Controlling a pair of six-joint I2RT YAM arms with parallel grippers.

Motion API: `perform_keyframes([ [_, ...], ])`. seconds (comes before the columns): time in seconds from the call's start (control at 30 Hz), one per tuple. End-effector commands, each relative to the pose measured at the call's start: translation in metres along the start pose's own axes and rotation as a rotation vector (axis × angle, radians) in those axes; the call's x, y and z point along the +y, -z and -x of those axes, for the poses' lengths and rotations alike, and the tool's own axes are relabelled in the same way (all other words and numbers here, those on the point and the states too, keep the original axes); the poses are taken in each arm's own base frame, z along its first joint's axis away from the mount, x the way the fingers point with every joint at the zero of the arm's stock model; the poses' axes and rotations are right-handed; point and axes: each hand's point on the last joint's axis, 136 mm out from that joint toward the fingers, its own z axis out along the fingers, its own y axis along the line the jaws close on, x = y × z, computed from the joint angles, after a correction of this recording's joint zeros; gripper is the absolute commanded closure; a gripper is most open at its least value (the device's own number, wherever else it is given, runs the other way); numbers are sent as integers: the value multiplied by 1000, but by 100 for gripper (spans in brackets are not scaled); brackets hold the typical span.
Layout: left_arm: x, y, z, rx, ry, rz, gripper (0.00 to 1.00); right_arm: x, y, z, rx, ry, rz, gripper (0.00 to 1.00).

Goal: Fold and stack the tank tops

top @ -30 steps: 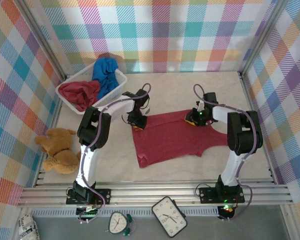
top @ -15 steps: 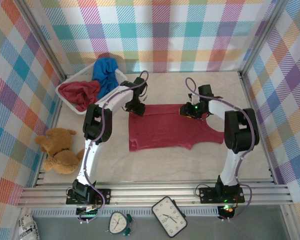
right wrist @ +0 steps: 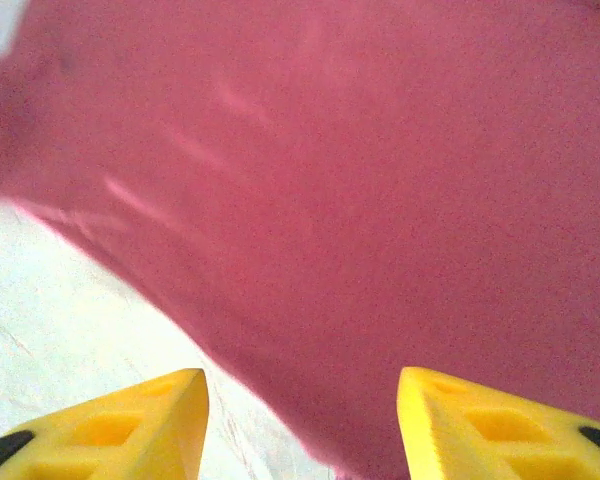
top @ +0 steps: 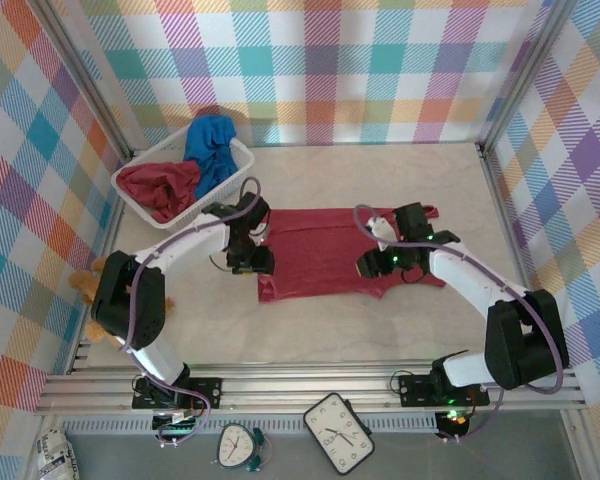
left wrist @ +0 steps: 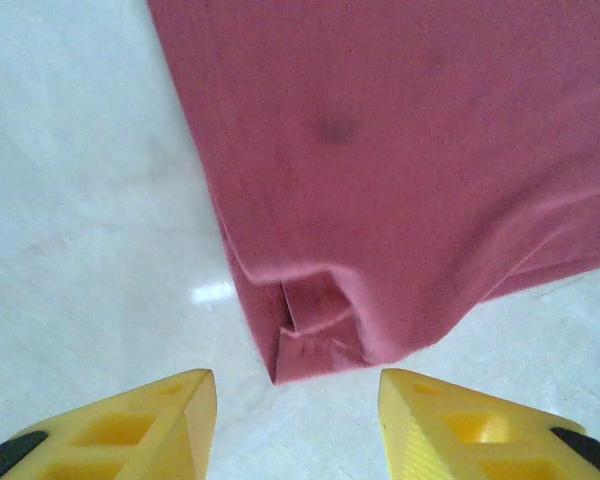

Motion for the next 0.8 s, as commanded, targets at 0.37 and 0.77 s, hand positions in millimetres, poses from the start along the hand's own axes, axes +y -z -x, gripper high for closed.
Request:
perform_keyframes([
  [0.37, -3, -40, -9, -95, 212, -62, 60, -31, -11, -67, 301, 236, -329, 42],
  [0.77, -11, -54, -5, -52, 172, -61, 75, -32, -29, -64, 304, 203, -312, 43],
])
